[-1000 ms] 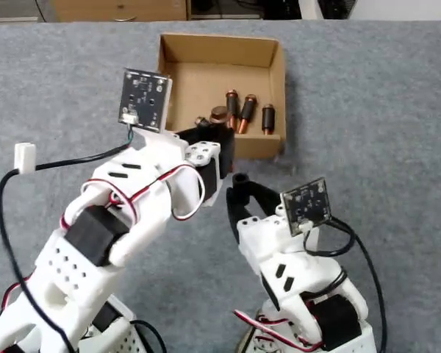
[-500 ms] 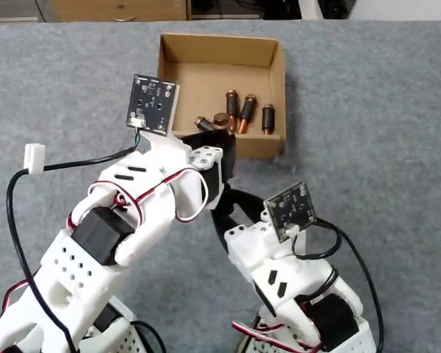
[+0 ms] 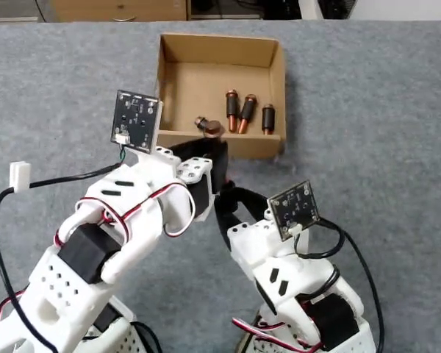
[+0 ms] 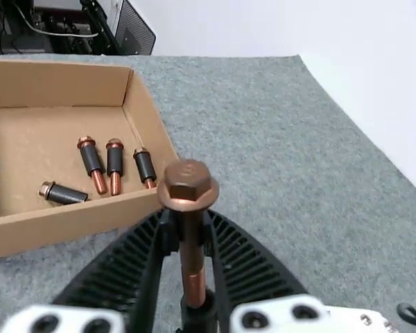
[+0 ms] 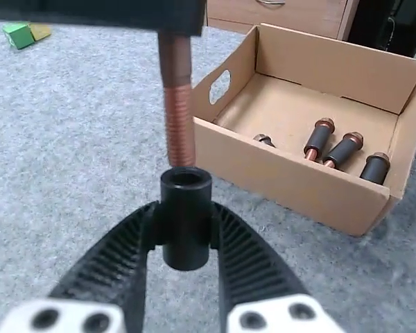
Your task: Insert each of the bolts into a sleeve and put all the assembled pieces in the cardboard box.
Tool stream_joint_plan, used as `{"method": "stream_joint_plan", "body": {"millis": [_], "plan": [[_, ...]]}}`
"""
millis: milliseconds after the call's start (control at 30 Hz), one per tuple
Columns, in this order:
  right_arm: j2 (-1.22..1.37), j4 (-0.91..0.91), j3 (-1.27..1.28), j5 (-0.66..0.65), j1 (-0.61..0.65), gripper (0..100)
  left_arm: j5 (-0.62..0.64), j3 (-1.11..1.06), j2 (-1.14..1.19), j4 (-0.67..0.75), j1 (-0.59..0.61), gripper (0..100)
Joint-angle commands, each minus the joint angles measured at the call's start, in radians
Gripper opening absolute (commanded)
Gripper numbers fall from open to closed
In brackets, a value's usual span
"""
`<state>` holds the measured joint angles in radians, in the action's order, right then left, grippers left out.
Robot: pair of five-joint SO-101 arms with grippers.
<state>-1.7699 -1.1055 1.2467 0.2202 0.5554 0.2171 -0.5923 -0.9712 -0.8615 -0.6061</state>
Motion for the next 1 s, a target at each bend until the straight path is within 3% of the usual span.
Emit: {"method": "stream_joint_plan", "body": {"millis": [0, 467, 667, 967], "plan": [[-0.013, 0.029, -0.012, 0.003, -0.013, 0.2, 0.003, -0.014, -0.021, 0.012, -0.012, 2], [-0.013, 0.034, -0.024, 0.002, -0.012, 0.2, 0.008, -0.025, -0.018, -0.031, -0.034, 2], [-0.058, 0.032, -0.019, 0.002, -0.012, 0.2, 0.081, -0.060, -0.018, -0.031, -0.034, 2], [-0.139, -0.037, -0.019, -0.063, -0.012, 0.2, 0.089, -0.084, -0.016, -0.029, -0.038, 2]]}}
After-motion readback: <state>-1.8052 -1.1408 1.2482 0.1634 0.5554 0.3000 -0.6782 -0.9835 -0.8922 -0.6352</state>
